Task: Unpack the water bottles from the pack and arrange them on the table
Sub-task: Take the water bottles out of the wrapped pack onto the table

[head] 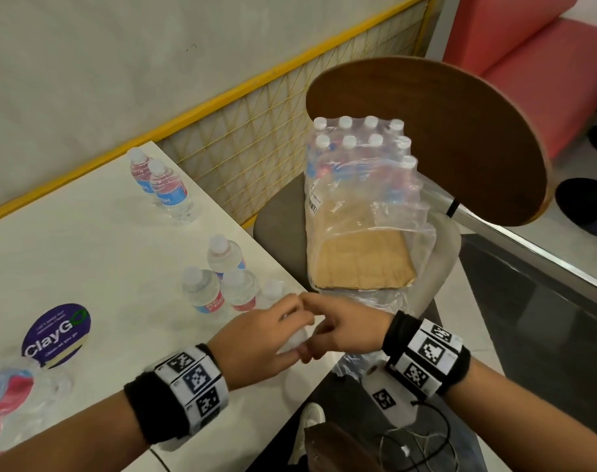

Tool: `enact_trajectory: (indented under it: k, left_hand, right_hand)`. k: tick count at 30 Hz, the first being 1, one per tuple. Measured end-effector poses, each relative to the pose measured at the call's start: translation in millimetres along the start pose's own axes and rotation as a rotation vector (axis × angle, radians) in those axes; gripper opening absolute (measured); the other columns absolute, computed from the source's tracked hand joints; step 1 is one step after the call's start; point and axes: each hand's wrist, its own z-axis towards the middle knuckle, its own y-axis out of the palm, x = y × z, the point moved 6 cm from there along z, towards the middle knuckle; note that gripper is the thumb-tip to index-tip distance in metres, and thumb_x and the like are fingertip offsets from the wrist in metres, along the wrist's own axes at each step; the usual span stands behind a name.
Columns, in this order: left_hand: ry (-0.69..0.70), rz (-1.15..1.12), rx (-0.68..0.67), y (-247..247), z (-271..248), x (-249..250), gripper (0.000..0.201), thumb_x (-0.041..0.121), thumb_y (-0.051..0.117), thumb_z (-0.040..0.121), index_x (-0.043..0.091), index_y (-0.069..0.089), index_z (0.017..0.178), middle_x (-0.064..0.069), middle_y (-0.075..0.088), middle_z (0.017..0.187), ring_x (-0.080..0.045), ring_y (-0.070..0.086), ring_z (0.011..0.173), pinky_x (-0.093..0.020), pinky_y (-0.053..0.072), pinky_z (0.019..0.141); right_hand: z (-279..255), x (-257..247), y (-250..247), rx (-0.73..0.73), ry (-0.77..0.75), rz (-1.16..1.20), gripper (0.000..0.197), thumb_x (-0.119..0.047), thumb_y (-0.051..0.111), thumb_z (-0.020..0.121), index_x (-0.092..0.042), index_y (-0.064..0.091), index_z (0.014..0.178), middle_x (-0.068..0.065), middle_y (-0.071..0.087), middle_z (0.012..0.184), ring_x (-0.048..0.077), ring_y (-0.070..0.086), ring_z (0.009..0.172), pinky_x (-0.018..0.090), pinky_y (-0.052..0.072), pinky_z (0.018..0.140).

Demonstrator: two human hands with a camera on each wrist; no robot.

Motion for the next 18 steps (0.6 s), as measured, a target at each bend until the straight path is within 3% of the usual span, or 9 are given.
enact_trajectory:
  k: [2, 4, 6, 8, 11, 13, 15, 16, 18]
  left_hand:
    - [-0.015, 0.010, -0.034, 2.1, -11.4, -5.8, 0.029, 0.044, 0.054, 0.082, 0.027, 0.058, 0.105, 0.009, 0.050, 0.106, 0.003, 0.049, 0.062, -0.009, 0.044, 0.052]
    - [-0.053, 0.004, -0.073, -1.4, -16.6, -14.3, 0.026, 0.046, 0.050, 0.082, 0.029, 0.061, 0.098, 0.010, 0.050, 0.102, 0.006, 0.037, 0.062, -0.008, 0.038, 0.056]
    - [-0.091, -0.004, -0.098, -7.7, -18.2, -23.3, 0.028, 0.046, 0.049, 0.082, 0.027, 0.064, 0.096, 0.013, 0.047, 0.101, 0.003, 0.037, 0.063, -0.014, 0.037, 0.059]
    - [-0.121, 0.012, -0.155, -13.0, -19.1, -29.9, 0.023, 0.041, 0.054, 0.083, 0.026, 0.063, 0.097, 0.017, 0.041, 0.101, -0.002, 0.039, 0.066, -0.016, 0.035, 0.061]
    - [-0.168, 0.085, -0.310, -17.3, -22.4, -40.1, 0.015, 0.034, 0.058, 0.087, 0.025, 0.057, 0.098, 0.016, 0.039, 0.103, -0.008, 0.046, 0.077, -0.026, 0.043, 0.070]
    - [-0.194, 0.144, -0.363, -22.4, -22.7, -46.1, 0.015, 0.034, 0.058, 0.088, 0.025, 0.056, 0.100, 0.013, 0.042, 0.110, -0.013, 0.053, 0.084, -0.030, 0.045, 0.075]
    - [-0.198, 0.240, -0.378, -27.5, -21.4, -48.9, 0.016, 0.035, 0.056, 0.089, 0.026, 0.054, 0.103, 0.013, 0.043, 0.116, -0.016, 0.057, 0.083, -0.028, 0.041, 0.069]
    - [-0.194, 0.292, -0.383, -29.1, -21.0, -49.4, 0.017, 0.035, 0.055, 0.089, 0.027, 0.054, 0.104, 0.012, 0.042, 0.117, -0.017, 0.057, 0.081, -0.027, 0.038, 0.065]
    - [-0.167, 0.345, -0.359, -32.6, -19.5, -47.0, 0.017, 0.036, 0.057, 0.088, 0.026, 0.055, 0.103, 0.011, 0.046, 0.117, -0.020, 0.058, 0.076, -0.028, 0.034, 0.059]
  right_hand:
    - [4.0, 1.4, 3.3, -0.035, -0.012, 0.062, 0.043, -0.002, 0.067, 0.080, -0.015, 0.052, 0.119, 0.001, 0.060, 0.121, 0.038, 0.067, 0.095, 0.047, 0.053, 0.090]
    - [9.9, 1.9, 2.2, -0.037, -0.006, 0.005, 0.043, -0.005, 0.068, 0.081, -0.018, 0.054, 0.119, -0.006, 0.059, 0.125, 0.029, 0.067, 0.098, 0.044, 0.051, 0.095]
    - [15.4, 5.0, -9.6, -0.021, 0.030, -0.068, 0.039, -0.008, 0.069, 0.082, -0.020, 0.057, 0.117, -0.005, 0.061, 0.122, 0.018, 0.066, 0.096, 0.038, 0.051, 0.097]
    - [16.4, 9.6, -29.5, 0.000, 0.108, -0.110, 0.034, -0.006, 0.066, 0.084, -0.017, 0.059, 0.115, 0.002, 0.065, 0.114, 0.011, 0.064, 0.089, 0.030, 0.052, 0.090]
    - [17.3, 16.2, -77.2, 0.224, 0.209, -0.252, 0.024, -0.002, 0.059, 0.085, -0.011, 0.063, 0.106, 0.005, 0.066, 0.098, 0.012, 0.061, 0.083, 0.021, 0.048, 0.076]
    - [23.1, 30.6, -118.6, 0.430, 0.315, -0.323, 0.019, -0.007, 0.058, 0.086, -0.012, 0.064, 0.104, 0.005, 0.066, 0.094, 0.017, 0.061, 0.089, 0.024, 0.049, 0.078]
    - [30.6, 47.5, -149.0, 0.498, 0.463, -0.357, 0.033, -0.020, 0.053, 0.093, -0.012, 0.057, 0.124, 0.011, 0.063, 0.118, 0.023, 0.057, 0.111, 0.034, 0.045, 0.098]
    - [30.6, 51.0, -157.2, 0.520, 0.523, -0.352, 0.042, -0.028, 0.048, 0.096, -0.012, 0.047, 0.135, 0.012, 0.052, 0.135, 0.026, 0.048, 0.125, 0.037, 0.037, 0.108]
    - [29.6, 52.5, -182.5, 0.668, 0.551, -0.323, 0.047, -0.034, 0.038, 0.099, -0.012, 0.039, 0.141, 0.012, 0.038, 0.148, 0.030, 0.037, 0.135, 0.042, 0.028, 0.113]
